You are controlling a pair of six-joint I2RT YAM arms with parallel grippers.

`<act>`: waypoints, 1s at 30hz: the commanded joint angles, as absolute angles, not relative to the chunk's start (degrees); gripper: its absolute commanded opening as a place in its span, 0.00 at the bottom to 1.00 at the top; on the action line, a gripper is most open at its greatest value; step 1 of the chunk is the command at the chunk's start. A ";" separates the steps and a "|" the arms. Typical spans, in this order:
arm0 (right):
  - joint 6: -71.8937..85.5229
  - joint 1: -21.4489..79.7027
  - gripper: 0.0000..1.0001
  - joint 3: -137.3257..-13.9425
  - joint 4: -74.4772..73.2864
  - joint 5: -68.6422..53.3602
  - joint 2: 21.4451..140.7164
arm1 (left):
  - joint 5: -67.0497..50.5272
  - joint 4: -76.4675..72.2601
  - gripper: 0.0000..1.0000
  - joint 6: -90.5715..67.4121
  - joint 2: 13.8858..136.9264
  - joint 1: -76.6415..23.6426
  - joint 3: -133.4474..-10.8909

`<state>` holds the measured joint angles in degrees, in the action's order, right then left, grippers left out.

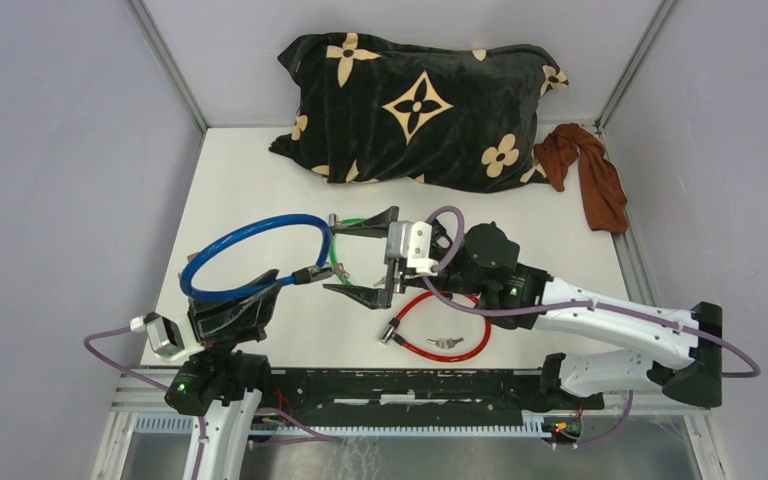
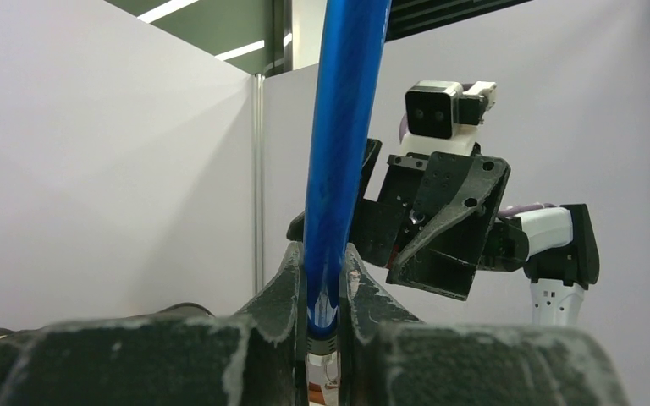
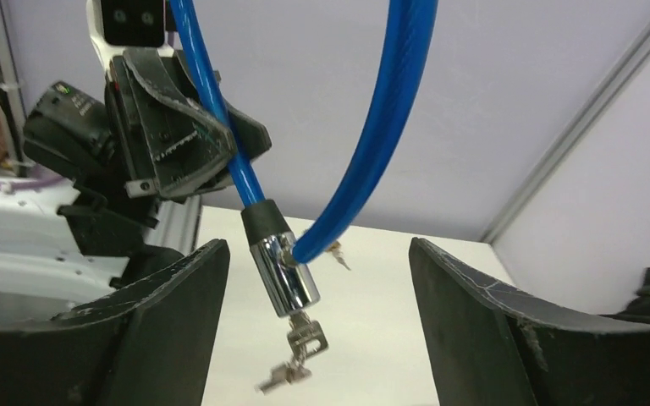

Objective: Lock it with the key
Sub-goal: Lock the lock.

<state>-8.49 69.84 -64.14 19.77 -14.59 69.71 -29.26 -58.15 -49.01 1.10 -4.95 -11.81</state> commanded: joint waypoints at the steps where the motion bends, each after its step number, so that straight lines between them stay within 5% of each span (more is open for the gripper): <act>1: -20.54 69.48 0.81 -62.33 12.28 -14.29 65.51 | -28.35 -59.68 0.02 -50.62 0.53 -4.58 -12.03; 8: -25.27 69.50 0.76 -63.79 10.72 -19.75 67.41 | -28.52 -59.34 0.02 -50.63 0.53 -4.59 -12.13; 18: -7.01 66.97 0.72 -70.76 20.18 -26.89 70.98 | -28.90 -59.41 0.02 -50.80 0.53 -4.75 -12.30; 21: -4.05 66.59 0.61 -71.94 21.81 -26.92 72.60 | -29.12 -59.50 0.02 -50.97 0.53 -4.84 -12.44; 26: 0.62 65.54 0.13 -70.39 26.27 -25.64 73.78 | -29.03 -60.36 0.02 -50.90 0.53 -4.96 -12.48; 30: 5.69 65.56 0.00 -68.58 29.18 -27.83 76.35 | -26.43 -61.64 0.02 -47.88 0.53 -5.06 -12.57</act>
<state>-1.04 65.49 -69.89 23.44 -25.67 74.06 -30.02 -58.59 -48.97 1.10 -4.95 -11.79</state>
